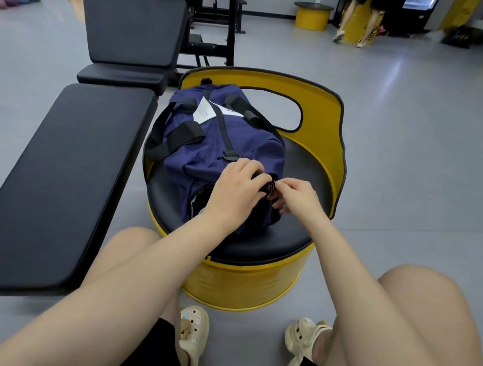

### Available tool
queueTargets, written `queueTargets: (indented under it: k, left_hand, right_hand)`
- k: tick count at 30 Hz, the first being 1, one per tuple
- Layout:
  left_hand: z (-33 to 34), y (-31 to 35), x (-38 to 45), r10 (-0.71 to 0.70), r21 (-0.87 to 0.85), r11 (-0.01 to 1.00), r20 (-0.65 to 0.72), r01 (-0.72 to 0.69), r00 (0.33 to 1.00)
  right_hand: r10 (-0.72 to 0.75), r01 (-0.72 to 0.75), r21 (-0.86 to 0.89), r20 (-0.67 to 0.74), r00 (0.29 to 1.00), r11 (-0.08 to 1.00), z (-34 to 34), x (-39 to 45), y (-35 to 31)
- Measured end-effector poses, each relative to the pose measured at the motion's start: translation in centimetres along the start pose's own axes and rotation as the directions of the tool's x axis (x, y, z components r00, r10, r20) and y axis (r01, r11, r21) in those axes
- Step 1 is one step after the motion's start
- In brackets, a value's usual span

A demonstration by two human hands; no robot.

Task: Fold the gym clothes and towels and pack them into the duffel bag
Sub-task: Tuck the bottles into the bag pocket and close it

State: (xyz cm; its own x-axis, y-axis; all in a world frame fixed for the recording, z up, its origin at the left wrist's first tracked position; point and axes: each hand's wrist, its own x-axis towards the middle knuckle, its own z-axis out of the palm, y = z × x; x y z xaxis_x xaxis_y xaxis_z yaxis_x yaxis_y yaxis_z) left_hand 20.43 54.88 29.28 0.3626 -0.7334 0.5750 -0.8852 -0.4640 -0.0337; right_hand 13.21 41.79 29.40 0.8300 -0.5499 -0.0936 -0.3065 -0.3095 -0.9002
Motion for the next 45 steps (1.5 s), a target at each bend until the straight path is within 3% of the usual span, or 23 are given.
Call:
queueTargets:
  k: [2,5,10,13,17,20,25,32,38,41,45]
  left_hand:
    - [0.0,0.3,-0.2,0.013,0.129,0.991,0.050,-0.019,0.999]
    - [-0.4,1.2,0.4,-0.076,0.139,0.990,0.276,0.039,0.958]
    - [-0.1,1.6,1.8,-0.175,0.233,0.968,0.362,0.093,0.916]
    - [-0.1,1.3,1.8,-0.256,0.153,0.964,0.328,0.216,0.909]
    - [-0.5,1.4,2.1,-0.364,-0.003,0.920,0.364,0.392,0.857]
    - [-1.2,1.1,2.3,-0.430,-0.097,0.858,0.403,0.505,0.808]
    - [-1.9,0.3,2.1,-0.504,-0.223,0.739,0.442,0.635,0.742]
    - [-2.8,-2.5,-0.1,-0.541,-0.369,0.607,0.458,0.704,0.706]
    - [-2.8,-5.5,-4.0,-0.635,-0.359,0.494,0.472,0.792,0.611]
    - [-2.5,-6.7,-5.6,-0.650,-0.380,0.421,0.507,0.824,0.566]
    - [-2.3,-7.0,-6.4,-0.613,-0.465,0.330,0.556,0.822,0.561]
  right_hand:
    - [-0.006,0.006,0.008,0.003,1.000,1.000,0.0,0.0,0.0]
    - [-0.022,0.022,-0.010,0.015,1.000,1.000,0.1,0.0,0.2]
    - [-0.039,0.039,-0.032,0.009,0.999,0.999,0.1,0.0,0.7]
    - [-0.113,0.098,-0.223,-0.055,0.992,0.970,0.0,0.0,1.1]
    - [-0.297,0.194,-0.572,-0.092,0.951,0.797,0.6,0.2,0.9]
    - [-0.416,0.253,-0.670,-0.092,0.905,0.698,1.1,0.5,0.7]
    - [-0.492,0.313,-0.710,-0.055,0.869,0.631,1.3,0.5,0.8]
    - [-0.404,0.234,-0.640,-0.131,0.906,0.732,0.5,0.8,1.2]
    - [-0.327,0.150,-0.591,-0.204,0.923,0.792,0.9,0.6,1.1]
    - [-0.242,0.082,-0.550,-0.226,0.944,0.831,1.4,0.0,0.8]
    - [-0.118,0.028,-0.419,-0.190,0.975,0.908,3.0,-1.3,-0.5]
